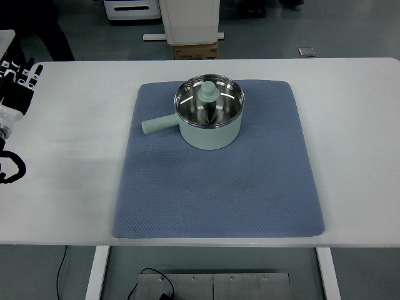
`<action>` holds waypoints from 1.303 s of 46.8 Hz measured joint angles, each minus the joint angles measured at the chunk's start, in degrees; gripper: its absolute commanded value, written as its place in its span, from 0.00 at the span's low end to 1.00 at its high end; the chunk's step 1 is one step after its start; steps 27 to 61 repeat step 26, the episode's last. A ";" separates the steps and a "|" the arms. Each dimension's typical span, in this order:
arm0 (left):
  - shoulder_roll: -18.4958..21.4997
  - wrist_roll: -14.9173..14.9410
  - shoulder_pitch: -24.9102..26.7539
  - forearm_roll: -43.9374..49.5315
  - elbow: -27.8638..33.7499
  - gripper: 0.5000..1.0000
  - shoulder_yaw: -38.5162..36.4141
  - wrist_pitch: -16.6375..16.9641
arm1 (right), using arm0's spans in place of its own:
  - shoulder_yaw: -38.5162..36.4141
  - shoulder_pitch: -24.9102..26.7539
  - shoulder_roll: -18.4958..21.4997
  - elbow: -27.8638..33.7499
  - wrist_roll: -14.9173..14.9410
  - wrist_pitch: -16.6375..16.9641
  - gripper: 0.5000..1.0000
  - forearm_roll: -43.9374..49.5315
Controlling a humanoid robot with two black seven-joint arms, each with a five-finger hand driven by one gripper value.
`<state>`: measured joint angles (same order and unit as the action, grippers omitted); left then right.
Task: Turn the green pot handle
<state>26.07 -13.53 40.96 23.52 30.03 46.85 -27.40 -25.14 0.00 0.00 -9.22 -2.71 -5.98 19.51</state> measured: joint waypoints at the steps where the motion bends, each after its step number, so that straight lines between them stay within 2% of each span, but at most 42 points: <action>1: 0.00 0.00 0.00 0.01 0.01 1.00 0.01 0.02 | 0.00 0.00 0.00 0.00 0.00 0.00 1.00 0.00; 61: 0.00 0.08 -1.20 -0.58 0.03 1.00 -0.09 -0.10 | 0.02 -0.06 0.00 -0.32 -0.01 0.26 1.00 -0.02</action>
